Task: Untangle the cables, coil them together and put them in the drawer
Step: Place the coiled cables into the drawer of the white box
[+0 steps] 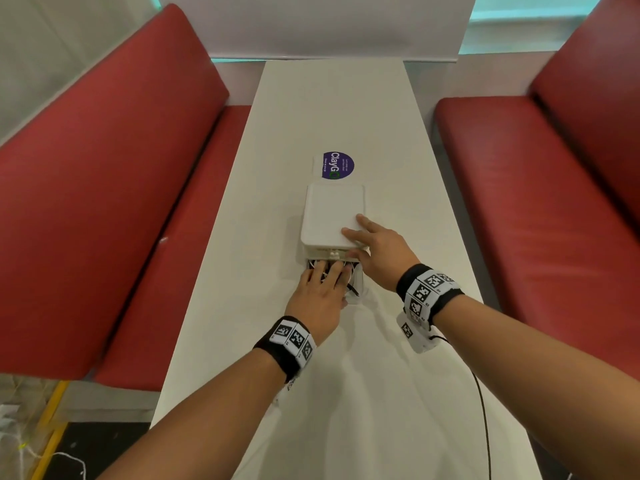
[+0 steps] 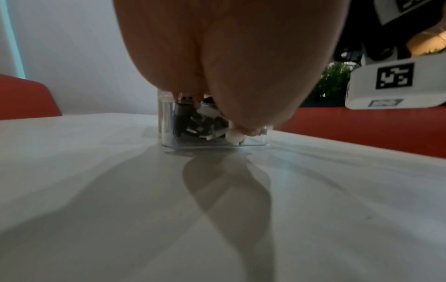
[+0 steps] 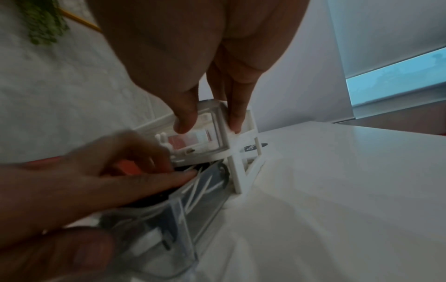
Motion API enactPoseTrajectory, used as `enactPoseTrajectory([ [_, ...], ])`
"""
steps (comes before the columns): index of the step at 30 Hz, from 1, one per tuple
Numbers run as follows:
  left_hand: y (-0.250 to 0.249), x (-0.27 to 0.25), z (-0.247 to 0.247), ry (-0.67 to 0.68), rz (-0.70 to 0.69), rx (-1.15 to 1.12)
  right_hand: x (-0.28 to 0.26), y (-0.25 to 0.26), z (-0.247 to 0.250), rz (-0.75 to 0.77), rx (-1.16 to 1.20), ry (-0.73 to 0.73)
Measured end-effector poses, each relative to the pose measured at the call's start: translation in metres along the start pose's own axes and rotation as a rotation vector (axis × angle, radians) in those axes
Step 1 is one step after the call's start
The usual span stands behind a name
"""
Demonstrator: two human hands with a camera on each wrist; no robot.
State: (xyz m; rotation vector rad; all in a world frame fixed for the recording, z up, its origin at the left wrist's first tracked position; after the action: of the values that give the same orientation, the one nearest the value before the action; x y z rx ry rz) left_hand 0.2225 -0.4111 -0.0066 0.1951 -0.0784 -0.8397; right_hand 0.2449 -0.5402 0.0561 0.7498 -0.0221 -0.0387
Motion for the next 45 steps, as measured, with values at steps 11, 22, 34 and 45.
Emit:
enactPoseTrajectory([
  [11, 0.039, -0.022, 0.028, -0.306, 0.012, -0.423, -0.006, -0.012, -0.008, 0.027, 0.089, -0.063],
  [22, 0.047, 0.010, 0.029, -0.277, 0.095, -0.528, -0.010, -0.009, -0.005, 0.042, 0.139, -0.092],
  [34, 0.063, -0.026, 0.021, -0.397, 0.165, -0.470, -0.007, 0.000, -0.025, -0.046, 0.072, -0.110],
  [45, 0.050, -0.017, 0.018, -0.376, 0.051, -0.272, -0.001, -0.002, -0.034, -0.056, -0.072, -0.103],
])
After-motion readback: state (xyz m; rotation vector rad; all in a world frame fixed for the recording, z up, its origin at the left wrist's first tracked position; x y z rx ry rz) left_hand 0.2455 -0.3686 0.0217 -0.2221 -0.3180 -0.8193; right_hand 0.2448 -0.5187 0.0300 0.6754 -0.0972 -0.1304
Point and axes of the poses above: each hand's wrist, its own x-axis towards the middle knuckle, its own z-axis out of the back of the hand, y = z × x, the point moved 8 cm from there along x, towards the middle knuckle, and after that the axes turned 15 degrees about x, right-handed, at the moved point
